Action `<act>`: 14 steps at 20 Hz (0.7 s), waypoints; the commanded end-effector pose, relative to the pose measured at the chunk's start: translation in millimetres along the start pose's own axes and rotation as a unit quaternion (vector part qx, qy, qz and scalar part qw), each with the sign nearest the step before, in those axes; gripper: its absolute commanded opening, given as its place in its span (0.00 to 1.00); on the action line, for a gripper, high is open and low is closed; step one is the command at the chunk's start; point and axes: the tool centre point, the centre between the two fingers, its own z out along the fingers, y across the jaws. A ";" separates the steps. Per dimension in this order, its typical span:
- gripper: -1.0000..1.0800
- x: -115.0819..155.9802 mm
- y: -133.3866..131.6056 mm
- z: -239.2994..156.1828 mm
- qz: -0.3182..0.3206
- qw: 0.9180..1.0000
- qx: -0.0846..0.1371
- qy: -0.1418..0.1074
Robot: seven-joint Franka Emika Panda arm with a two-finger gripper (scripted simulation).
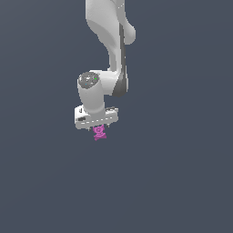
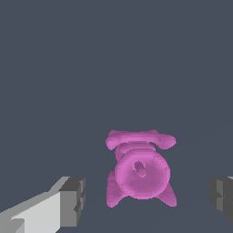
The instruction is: Pick up the object and move it to a goal position.
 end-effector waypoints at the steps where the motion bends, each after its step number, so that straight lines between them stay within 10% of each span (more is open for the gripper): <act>1: 0.96 -2.4 2.1 3.0 -0.004 1.000 0.000 0.000; 14: 0.96 -3.9 2.0 35.4 -0.005 1.000 0.000 0.000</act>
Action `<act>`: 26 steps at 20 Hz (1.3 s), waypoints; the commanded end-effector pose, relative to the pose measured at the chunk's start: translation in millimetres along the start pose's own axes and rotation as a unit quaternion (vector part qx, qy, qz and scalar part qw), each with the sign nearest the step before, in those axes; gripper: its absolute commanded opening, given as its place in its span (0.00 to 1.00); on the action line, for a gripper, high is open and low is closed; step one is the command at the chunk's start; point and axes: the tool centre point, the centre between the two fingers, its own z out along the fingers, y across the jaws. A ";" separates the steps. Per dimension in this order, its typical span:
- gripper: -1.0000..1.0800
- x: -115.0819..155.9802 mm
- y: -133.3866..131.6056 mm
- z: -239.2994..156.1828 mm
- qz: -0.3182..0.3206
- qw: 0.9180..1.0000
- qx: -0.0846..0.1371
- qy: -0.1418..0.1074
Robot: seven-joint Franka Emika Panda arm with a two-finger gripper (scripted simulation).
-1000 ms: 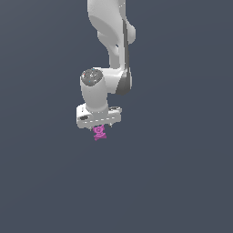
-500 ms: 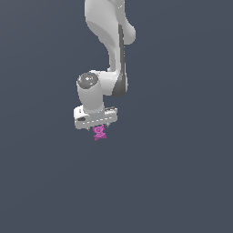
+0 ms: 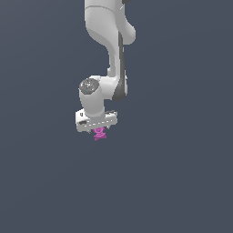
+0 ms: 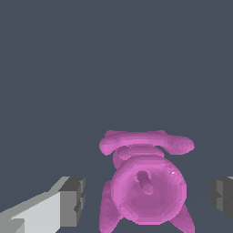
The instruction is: Pick up the object and move it to a goal position.
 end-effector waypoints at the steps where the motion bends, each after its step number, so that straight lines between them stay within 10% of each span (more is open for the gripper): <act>1: 0.96 -0.7 -0.4 12.6 -0.001 1.000 0.000 0.000; 8: 0.96 0.0 0.3 26.5 -0.001 1.000 0.000 0.000; 9: 0.00 0.0 0.3 26.5 -0.001 1.000 0.000 0.000; 26: 0.00 -1.4 -2.2 13.8 -0.001 1.000 0.000 0.000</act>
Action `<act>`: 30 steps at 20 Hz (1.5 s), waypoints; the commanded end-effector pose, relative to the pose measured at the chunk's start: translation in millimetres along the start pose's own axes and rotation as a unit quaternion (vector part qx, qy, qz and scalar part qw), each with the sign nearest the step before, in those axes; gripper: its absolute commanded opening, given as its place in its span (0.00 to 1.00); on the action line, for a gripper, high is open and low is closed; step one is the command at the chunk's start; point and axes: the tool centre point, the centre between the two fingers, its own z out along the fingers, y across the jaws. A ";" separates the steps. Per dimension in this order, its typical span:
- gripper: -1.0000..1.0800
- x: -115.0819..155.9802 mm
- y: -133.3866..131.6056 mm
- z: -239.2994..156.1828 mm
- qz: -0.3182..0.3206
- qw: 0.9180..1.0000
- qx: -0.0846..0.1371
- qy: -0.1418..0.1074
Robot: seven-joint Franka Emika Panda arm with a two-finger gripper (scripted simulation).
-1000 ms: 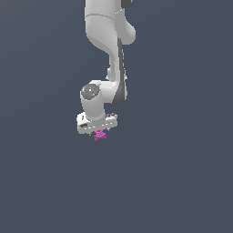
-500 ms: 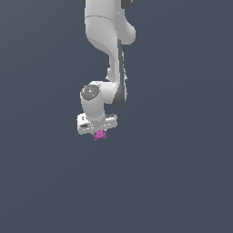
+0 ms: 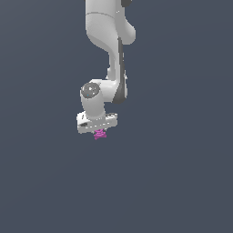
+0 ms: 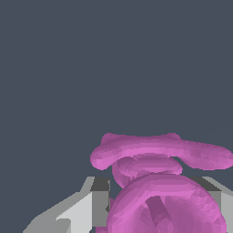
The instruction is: Pick up the object and move it to a goal position.
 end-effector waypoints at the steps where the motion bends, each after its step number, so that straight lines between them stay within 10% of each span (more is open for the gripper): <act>1: 0.00 -0.4 -1.8 -8.3 0.000 1.000 0.000 0.000; 30: 0.00 -20.6 -62.5 -278.5 0.000 1.000 0.000 0.000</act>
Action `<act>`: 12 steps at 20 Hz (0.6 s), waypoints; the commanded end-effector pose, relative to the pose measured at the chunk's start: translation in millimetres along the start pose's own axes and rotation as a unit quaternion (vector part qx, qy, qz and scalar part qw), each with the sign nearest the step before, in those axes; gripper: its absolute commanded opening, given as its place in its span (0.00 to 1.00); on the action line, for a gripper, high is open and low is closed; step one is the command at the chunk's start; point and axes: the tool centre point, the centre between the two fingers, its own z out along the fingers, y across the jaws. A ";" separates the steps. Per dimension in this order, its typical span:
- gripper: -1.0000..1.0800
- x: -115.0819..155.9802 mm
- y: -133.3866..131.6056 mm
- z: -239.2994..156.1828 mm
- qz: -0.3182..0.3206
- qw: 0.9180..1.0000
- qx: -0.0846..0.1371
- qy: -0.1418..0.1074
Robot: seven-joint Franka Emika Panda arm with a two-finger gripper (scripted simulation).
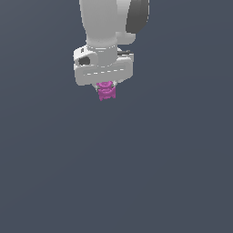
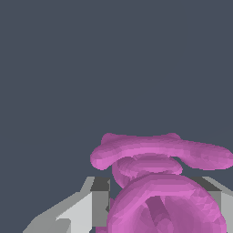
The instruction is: Pick up the object and move it to a goal position.
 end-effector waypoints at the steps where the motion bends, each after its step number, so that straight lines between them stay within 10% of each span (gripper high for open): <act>1: 0.00 -1.5 -4.7 -21.1 0.000 1.000 0.000 -0.001; 12: 0.00 -1.3 -14.5 -69.7 0.000 1.000 0.001 -0.001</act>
